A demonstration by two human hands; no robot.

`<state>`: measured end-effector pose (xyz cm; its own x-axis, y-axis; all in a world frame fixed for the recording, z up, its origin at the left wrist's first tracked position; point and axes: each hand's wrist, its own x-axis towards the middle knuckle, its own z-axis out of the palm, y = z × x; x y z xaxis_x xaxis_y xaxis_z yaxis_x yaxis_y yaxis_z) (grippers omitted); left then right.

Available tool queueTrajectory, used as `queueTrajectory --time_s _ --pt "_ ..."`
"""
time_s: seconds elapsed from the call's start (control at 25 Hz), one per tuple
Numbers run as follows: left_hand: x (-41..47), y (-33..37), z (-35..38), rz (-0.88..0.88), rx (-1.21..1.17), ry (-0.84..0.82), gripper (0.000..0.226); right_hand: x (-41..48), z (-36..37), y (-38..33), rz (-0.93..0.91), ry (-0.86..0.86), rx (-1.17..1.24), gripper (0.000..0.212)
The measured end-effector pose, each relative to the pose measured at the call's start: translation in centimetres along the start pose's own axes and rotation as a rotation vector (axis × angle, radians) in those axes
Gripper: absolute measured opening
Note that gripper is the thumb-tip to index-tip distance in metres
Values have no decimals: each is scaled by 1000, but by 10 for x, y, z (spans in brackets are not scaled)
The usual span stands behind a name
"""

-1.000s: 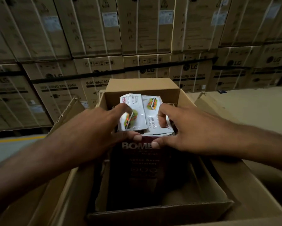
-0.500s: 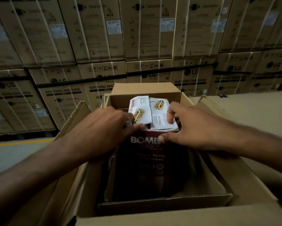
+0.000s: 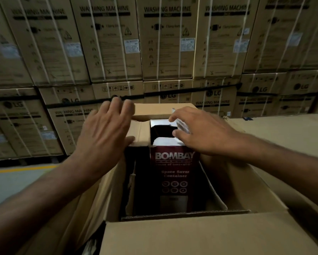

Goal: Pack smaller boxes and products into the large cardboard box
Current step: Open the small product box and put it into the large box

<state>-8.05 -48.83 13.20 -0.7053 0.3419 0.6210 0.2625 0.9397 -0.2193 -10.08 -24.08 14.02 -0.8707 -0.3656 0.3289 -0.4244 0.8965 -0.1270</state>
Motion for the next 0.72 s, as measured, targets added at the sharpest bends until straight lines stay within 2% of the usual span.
queueTrajectory --time_s 0.04,0.12,0.2,0.28,0.4,0.52,0.64,0.72 --pt "1 0 1 96 8 -9 57 -2 -2 2 0 27 2 33" --pt "8 10 -1 260 -58 -47 44 -5 -5 9 27 106 44 22" --pt "19 24 -2 309 -147 -218 41 -8 -8 18 108 198 105 21" --pt "24 40 2 335 -94 -339 46 -13 -11 32 239 247 147 28" --pt "26 45 12 279 -62 -320 34 -26 -8 51 350 96 20 33" --pt "30 42 17 228 -69 -423 38 -31 -7 56 296 18 0 34" --pt "41 42 17 271 -22 -573 49 -20 -12 50 123 -23 -20 38" --pt "51 41 18 287 -63 -714 59 -8 -9 44 -2 -132 -11 35"
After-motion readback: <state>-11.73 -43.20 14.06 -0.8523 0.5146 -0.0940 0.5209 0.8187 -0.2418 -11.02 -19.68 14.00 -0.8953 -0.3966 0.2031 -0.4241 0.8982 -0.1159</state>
